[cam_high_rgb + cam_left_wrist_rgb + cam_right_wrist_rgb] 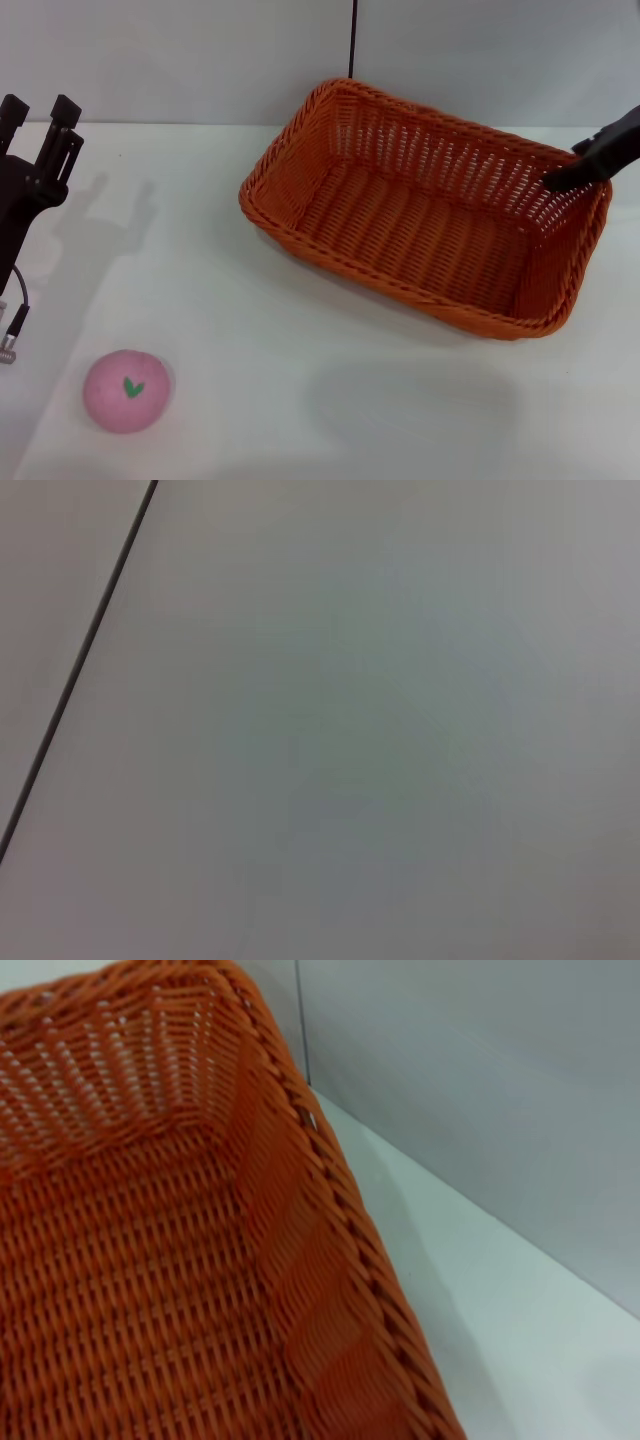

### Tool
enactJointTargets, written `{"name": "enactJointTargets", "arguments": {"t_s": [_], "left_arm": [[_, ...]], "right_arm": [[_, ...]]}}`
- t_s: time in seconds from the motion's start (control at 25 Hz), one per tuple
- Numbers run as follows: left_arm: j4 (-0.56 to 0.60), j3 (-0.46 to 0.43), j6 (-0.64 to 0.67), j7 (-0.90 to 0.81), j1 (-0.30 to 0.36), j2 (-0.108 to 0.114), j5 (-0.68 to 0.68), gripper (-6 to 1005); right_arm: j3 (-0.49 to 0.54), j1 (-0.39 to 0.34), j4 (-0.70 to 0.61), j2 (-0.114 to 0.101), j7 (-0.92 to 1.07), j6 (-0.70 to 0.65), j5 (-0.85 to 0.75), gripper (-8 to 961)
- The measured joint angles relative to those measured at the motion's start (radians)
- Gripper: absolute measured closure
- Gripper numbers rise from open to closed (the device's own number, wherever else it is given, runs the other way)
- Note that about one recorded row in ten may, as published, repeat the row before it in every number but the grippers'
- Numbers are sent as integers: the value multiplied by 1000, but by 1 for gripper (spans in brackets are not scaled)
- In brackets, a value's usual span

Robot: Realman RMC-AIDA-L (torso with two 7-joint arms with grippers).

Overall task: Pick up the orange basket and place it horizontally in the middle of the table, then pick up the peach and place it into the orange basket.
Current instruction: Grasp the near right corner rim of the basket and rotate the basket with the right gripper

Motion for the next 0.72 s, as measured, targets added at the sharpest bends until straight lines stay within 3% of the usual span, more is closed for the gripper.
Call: {"name": "enactJointTargets", "arguments": {"t_s": [0.36,0.52,0.72], "left_arm": [[0,3,17,0,-3,-2,0,348],[0,2,25,0,-5,-2,0,348],[0,0,28,0,-8,-2,0,348]], "right_arm": [[-28,8,28,20,-47,42,7,418],[-28,6,23,20,-50,35,11,630],[-19,-14,-12,21,-55,10,41,703]]}}
